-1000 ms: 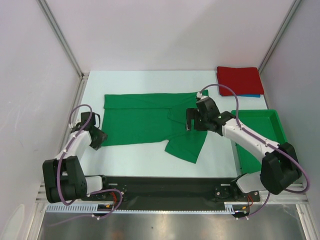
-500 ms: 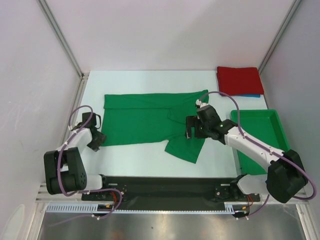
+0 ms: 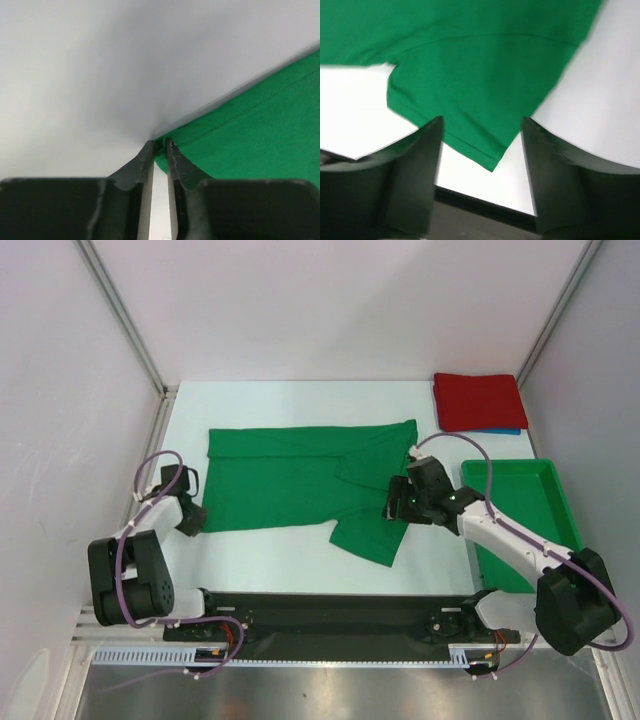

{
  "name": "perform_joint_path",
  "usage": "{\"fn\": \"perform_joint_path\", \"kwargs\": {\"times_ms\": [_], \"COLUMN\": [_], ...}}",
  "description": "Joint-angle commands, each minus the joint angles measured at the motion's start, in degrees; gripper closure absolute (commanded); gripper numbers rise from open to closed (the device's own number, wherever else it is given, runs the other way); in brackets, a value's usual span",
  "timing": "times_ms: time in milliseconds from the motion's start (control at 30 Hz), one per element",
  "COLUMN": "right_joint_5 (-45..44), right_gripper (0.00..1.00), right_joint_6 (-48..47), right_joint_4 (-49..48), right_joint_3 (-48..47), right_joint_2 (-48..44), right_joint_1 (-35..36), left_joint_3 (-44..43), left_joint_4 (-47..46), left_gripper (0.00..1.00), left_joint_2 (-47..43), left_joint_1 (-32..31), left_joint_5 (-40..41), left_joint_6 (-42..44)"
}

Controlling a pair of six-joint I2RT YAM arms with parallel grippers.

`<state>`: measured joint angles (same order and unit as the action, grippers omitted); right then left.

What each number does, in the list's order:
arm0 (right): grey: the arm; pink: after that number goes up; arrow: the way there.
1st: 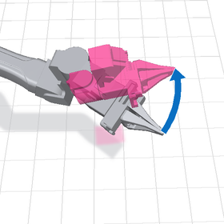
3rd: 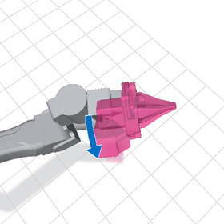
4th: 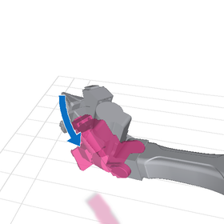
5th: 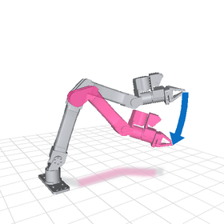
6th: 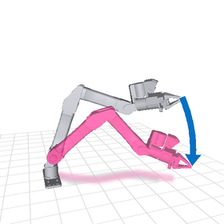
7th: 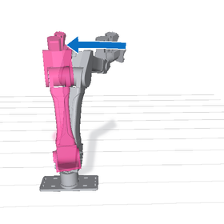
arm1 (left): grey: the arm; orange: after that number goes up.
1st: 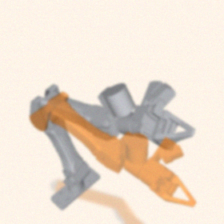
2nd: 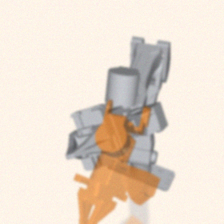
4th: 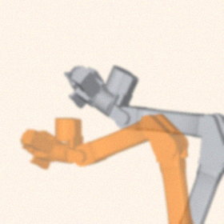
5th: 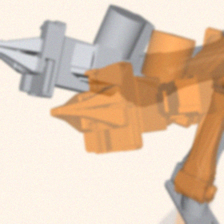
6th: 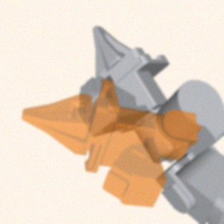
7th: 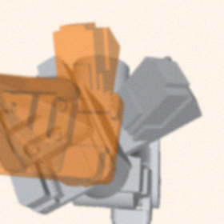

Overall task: Fold and stack the t-shirts
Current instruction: Fold the tshirt

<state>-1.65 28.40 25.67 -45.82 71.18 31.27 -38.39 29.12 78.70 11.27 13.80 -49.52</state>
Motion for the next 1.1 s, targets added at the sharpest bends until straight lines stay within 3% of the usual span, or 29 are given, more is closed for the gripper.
{"fn": "perform_joint_path", "kwargs": {"times_ms": [0, 33, 267, 367, 633, 800, 1067], "right_joint_5": [4.6, 5.2, 7.0, 6.5, -8.5, -15.0, -19.4], "right_gripper": [0.36, 0.41, 0.41, 0.41, 0.48, 0.66, 0.67], "right_joint_6": [7.6, 8.8, 16.9, 19.4, 27.8, 31.1, 33.7], "right_joint_4": [-2.4, -2.9, -7.1, -8.8, -2.6, 2.5, 6.6], "right_joint_3": [4.2, 5.3, 12.1, 13.3, 9.2, 4.5, 2.1], "right_joint_2": [-0.8, -0.7, -0.4, 0.5, 6.1, 11.4, 14.0], "right_joint_1": [-5.2, -6.1, -8.9, -8.2, 0.2, 2.0, 6.1], "left_joint_3": [2.0, 2.0, 0.4, 0.3, 0.9, 1.7, 1.3], "left_joint_4": [-2.4, -2.5, -2.9, -3.3, -4.0, -5.0, -5.2], "left_gripper": [0.83, 0.87, 1.00, 1.00, 1.00, 1.00, 1.00], "left_joint_2": [-0.9, -0.9, -0.9, -1.3, -3.9, -3.6, -2.4], "left_joint_1": [0.8, 0.9, 1.1, 1.1, 1.1, 1.0, 1.3], "left_joint_5": [-1.9, -2.4, -5.9, -7.4, -7.4, -8.2, -9.3], "left_joint_6": [0.1, 0.4, 1.0, 0.9, 1.0, 0.9, 1.0]}}
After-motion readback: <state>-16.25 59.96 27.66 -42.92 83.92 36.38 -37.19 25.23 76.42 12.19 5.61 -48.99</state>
